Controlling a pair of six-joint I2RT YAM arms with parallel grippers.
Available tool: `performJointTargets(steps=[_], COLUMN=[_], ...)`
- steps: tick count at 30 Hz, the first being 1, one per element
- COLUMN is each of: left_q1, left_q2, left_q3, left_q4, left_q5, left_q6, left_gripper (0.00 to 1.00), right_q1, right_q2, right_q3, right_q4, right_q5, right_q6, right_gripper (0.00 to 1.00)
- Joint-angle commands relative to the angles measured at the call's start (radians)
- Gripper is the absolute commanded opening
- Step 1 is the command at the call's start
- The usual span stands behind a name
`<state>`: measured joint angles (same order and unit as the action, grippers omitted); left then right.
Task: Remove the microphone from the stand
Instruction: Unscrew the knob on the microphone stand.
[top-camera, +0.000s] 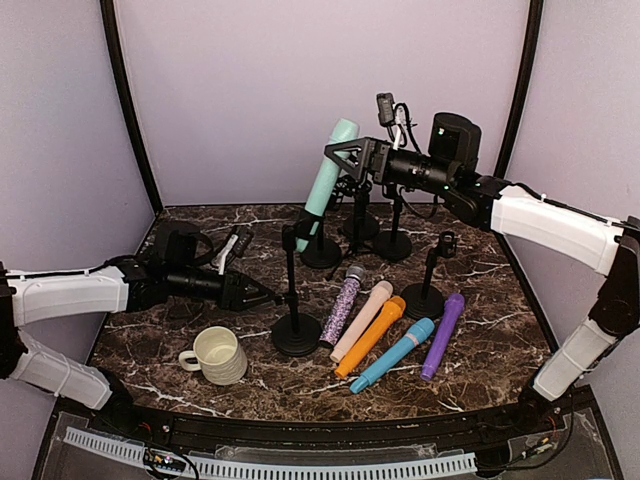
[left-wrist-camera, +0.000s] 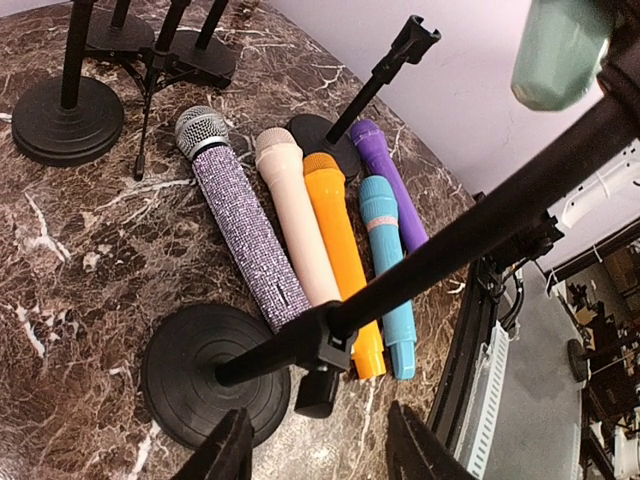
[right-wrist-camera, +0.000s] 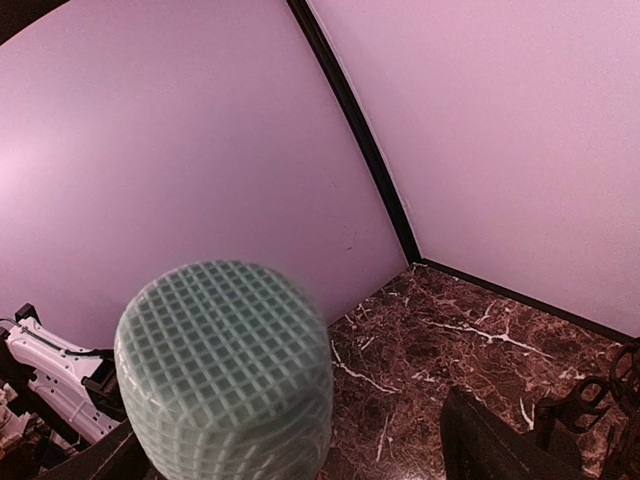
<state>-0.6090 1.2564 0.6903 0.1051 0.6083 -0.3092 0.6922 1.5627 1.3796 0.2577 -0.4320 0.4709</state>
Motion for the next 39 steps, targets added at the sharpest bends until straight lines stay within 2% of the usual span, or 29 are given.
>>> performJointTargets(steps=[1, 12, 16, 20, 26, 39], left_q1=[-0.003, -0.003, -0.002, -0.003, -0.003, -0.003], left_q2=[0.007, 0.069, 0.081, 0.088, 0.094, 0.11], left_q3=[-0.003, 0.014, 0.019, 0.018, 0.008, -0.045], left_q4=[0.076, 0.107, 0.111, 0.117, 0.138, 0.165], left_q5=[-0.015, 0.031, 0.038, 0.045, 0.06, 0.065], left_q6=[-0.084, -0.095, -0.097, -0.109, -0.144, -0.278], left_gripper=[0.48, 0.47, 0.36, 0.29, 0.25, 0.09], right_q1=[0.006, 0.008, 0.008, 0.007, 0.008, 0.009], right_q2=[-0.027, -0.022, -0.021, -0.021, -0.02, -0.021], right_q3=[-0.011, -0.004, -0.002, -0.001, 0.001, -0.002], right_q4=[0.037, 0.029, 0.027, 0.026, 0.023, 0.016], right_q5=[0.011, 0.008, 0.01, 0.01, 0.009, 0.018], right_q6=[-0.002, -0.002, -0.003, -0.003, -0.003, -0.009], right_gripper=[0.9, 0.9, 0.9, 0.9, 0.9, 0.9])
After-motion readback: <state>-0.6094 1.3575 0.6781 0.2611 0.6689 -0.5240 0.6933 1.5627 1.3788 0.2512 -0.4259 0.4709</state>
